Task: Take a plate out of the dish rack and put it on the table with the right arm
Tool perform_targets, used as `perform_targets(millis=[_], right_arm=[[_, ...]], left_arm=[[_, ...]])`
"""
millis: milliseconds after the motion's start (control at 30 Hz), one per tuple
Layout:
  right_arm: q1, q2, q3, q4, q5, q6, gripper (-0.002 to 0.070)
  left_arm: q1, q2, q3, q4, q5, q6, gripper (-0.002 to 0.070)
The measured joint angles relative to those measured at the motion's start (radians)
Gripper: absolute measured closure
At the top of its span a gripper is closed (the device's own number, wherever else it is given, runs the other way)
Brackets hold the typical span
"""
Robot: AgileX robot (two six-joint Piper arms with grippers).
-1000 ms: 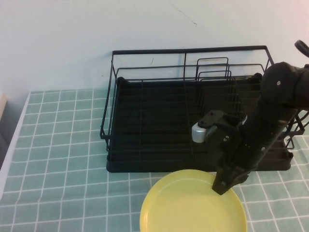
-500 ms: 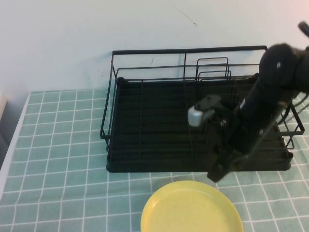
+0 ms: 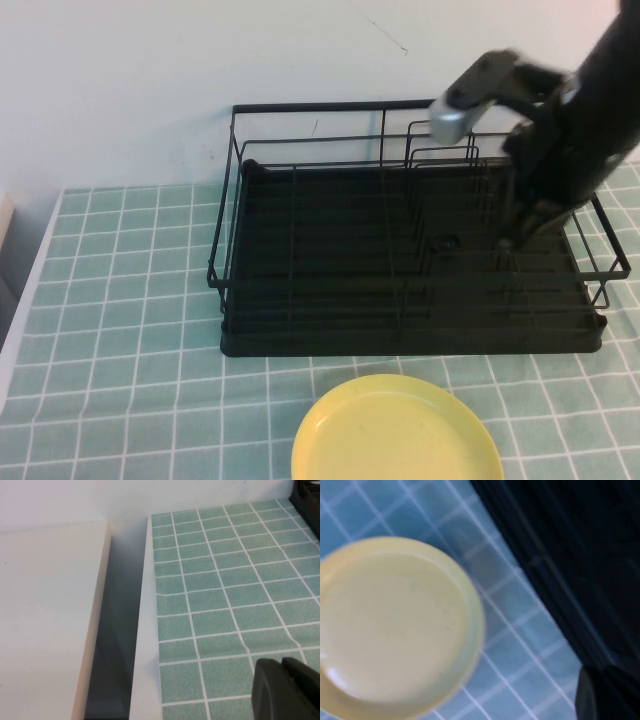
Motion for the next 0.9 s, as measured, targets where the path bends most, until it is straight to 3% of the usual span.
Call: perform_targets(millis=[167, 467, 700, 900], right_arm=[[0.0, -0.156, 0.0, -0.257, 0.01, 0.109, 0.0676], [0.0, -0.497, 0.096, -0.471, -0.016, 0.263, 0.0678], [0.0, -0.794, 0.484, -0.637, -0.193, 0.52, 0.0678], [0.0, -1.027, 0.894, -0.648, -0.41, 0.735, 0.0678]], left_arm=[[0.0, 0.0, 0.0, 0.0, 0.0, 0.0, 0.0678], [0.0, 0.0, 0.0, 0.0, 0.0, 0.0, 0.0678], [0.0, 0.0, 0.0, 0.0, 0.0, 0.0, 0.0678], [0.0, 0.0, 0.0, 0.0, 0.0, 0.0, 0.0678]])
